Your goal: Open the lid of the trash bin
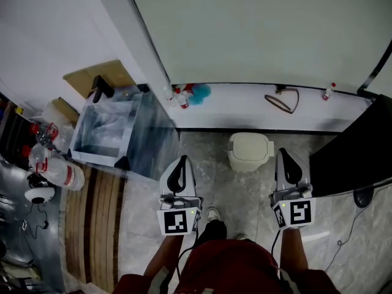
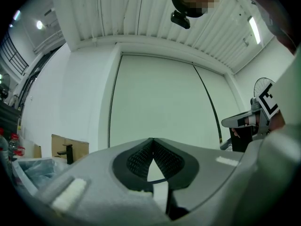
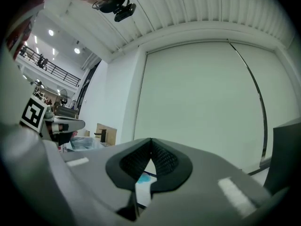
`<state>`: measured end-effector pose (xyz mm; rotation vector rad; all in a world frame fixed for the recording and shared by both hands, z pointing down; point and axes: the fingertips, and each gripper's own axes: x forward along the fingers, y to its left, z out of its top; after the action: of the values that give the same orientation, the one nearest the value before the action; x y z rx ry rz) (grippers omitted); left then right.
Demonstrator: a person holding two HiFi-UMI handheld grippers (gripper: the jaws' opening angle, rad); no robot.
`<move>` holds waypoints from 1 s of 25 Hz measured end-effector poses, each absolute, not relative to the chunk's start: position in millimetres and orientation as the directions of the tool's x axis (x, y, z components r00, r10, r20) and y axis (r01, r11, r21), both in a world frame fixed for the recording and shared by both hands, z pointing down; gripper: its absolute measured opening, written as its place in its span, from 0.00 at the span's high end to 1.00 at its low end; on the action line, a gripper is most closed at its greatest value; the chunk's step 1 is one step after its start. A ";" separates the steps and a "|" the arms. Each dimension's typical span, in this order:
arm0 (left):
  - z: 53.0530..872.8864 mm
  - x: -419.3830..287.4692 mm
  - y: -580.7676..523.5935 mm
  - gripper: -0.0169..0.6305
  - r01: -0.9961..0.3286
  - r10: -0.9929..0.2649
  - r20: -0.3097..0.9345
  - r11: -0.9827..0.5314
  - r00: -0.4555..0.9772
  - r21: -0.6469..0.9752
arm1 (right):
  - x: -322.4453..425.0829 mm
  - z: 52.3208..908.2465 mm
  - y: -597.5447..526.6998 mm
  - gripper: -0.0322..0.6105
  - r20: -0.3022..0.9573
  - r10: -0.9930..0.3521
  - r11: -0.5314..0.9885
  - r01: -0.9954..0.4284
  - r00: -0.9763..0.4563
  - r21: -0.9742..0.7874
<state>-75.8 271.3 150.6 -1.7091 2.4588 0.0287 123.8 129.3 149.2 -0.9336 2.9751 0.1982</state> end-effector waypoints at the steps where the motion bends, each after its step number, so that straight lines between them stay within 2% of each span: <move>1: 151.7 -84.8 270.4 0.97 -0.934 -0.932 -0.129 0.349 -0.339 -0.068 | 114.9 149.8 129.1 0.95 -0.051 -0.570 0.812 -0.572 -0.820 0.117; 14: 172.1 -187.1 250.6 0.97 -0.948 -0.943 -0.120 0.316 -0.310 -0.038 | 22.2 157.0 123.3 0.95 -0.020 -0.615 0.777 -0.610 -0.788 0.154; 25: 193.8 -208.3 228.6 0.97 -0.967 -0.963 -0.101 0.253 -0.251 -0.013 | 12.6 170.0 120.7 0.95 0.013 -0.674 0.729 -0.662 -0.739 0.171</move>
<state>-208.3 228.6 193.8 -1.8658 2.4158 0.0782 12.6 120.7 170.0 -1.1571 2.9902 0.2496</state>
